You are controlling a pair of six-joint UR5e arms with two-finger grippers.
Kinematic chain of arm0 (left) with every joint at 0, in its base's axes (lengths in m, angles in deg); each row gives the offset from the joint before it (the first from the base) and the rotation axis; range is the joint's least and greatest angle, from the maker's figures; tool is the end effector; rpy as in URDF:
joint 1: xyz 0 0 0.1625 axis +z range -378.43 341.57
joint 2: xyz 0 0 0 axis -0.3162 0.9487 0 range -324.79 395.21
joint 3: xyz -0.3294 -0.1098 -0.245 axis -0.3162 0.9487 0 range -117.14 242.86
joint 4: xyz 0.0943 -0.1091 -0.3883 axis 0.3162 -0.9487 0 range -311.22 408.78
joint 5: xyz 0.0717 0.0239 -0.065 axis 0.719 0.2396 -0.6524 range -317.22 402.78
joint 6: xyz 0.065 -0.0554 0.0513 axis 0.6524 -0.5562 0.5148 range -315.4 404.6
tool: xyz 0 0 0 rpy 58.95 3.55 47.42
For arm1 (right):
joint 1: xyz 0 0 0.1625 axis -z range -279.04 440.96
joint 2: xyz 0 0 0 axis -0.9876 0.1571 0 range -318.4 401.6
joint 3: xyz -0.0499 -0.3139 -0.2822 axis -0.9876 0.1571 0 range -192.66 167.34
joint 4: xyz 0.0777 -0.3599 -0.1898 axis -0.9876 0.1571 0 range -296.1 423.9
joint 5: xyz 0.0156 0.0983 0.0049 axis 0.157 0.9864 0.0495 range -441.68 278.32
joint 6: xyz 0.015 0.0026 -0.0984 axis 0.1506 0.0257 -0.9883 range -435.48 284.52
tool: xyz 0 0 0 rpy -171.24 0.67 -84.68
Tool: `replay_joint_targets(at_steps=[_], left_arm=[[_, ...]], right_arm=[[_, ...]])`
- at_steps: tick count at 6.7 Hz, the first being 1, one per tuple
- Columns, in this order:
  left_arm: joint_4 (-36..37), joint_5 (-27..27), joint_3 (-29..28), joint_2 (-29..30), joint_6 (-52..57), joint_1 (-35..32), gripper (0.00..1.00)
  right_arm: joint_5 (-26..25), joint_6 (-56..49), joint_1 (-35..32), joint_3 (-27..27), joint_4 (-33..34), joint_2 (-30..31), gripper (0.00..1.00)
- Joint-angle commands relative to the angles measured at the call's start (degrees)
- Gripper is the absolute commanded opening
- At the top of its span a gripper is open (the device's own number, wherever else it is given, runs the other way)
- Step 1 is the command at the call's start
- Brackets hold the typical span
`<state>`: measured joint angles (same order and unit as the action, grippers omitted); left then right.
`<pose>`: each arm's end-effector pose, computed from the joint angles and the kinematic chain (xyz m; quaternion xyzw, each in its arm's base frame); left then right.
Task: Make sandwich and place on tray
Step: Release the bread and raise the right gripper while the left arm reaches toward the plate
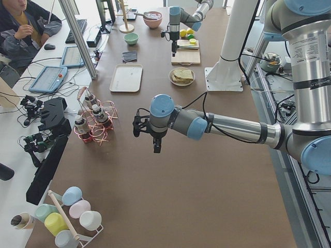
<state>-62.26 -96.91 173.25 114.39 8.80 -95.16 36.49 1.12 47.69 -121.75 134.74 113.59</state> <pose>0.0419 -0.4274 0.5193 0.0497 0.4682 -0.0621 0.8800 -0.4314 -0.3863 0.2960 -0.0160 -0.5049 0.0346 0.8623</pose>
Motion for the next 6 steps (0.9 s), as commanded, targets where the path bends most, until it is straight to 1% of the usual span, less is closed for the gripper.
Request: replay_joint_targets(at_steps=[1,2,3,4,5,6], left_arm=[[-9.87,1.87,0.79,4.89,-22.19,12.68,0.97],[-9.89,7.62,3.92,6.93,-28.56,21.62,0.97],[-9.89,14.12,4.48,10.86,-35.15,29.37,0.97],[-9.37,21.32,4.4,15.43,-42.79,37.45,0.97],[-8.15,26.96,3.96,18.69,-46.26,43.71,0.97],[-2.04,30.58,3.78,23.69,-47.34,47.69,0.93]], right_arm=[[2.48,-9.93,-5.72,-1.03,0.26,6.73,1.0],[5.72,-15.55,-10.28,-1.12,0.17,10.16,1.0],[7.84,-21.7,-13.98,-1.04,0.17,13.41,1.0],[8.21,-26.37,-16.63,-1.04,0.08,16.23,1.0],[9.87,-30.16,-19.27,-0.95,0.08,18.26,1.0],[11.45,-34.2,-21.55,-0.43,0.08,19.67,1.0]])
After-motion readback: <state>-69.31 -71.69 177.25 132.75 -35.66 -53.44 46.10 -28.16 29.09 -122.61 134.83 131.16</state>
